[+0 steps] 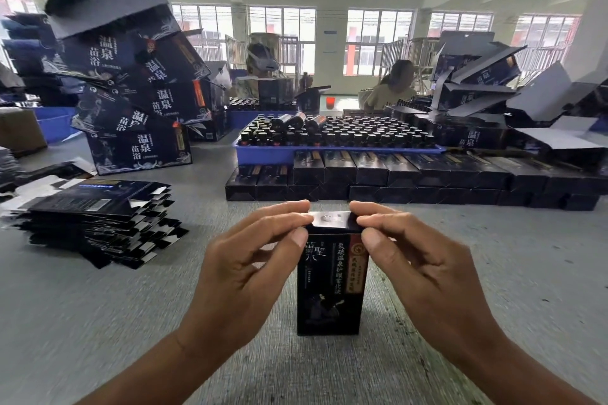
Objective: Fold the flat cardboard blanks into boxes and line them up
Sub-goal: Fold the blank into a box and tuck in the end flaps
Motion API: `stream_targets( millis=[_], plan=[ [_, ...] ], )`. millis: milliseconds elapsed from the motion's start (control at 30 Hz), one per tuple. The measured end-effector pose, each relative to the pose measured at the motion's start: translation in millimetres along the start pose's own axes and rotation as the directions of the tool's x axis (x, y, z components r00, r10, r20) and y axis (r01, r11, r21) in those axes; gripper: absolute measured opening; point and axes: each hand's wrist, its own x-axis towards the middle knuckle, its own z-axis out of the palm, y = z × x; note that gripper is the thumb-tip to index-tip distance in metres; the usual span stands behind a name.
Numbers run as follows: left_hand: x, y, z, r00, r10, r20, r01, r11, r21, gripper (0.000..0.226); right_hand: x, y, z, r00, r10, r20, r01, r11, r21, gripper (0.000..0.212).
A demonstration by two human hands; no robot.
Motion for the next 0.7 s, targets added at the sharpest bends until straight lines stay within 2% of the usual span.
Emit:
stream_targets(
  millis=[200, 367, 500, 700],
  plan=[
    [5, -5, -6, 0.956, 0.284, 0.068, -0.292, 0.926, 0.239, 0.022, 2, 6, 0, 0.99, -0.144, -0.003, 0.142, 0.978, -0.154, 0.018],
    [5, -12, -6, 0.929, 0.363, 0.071, -0.366, 0.876, 0.315, 0.022, 2, 8, 1, 0.985, -0.169, -0.024, 0.161, 0.966, -0.201, 0.019],
    [1, -17, -4, 0.937, 0.334, 0.105, -0.349, 0.861, 0.37, 0.026, -1, 11, 5, 0.995, -0.086, -0.057, 0.078, 0.989, -0.123, 0.015],
    [-9, -19, 1, 0.987, 0.097, 0.128, -0.135, 0.931, 0.339, 0.036, -2, 14, 5, 0.997, 0.051, 0.052, -0.046, 0.996, -0.081, 0.019]
  ],
)
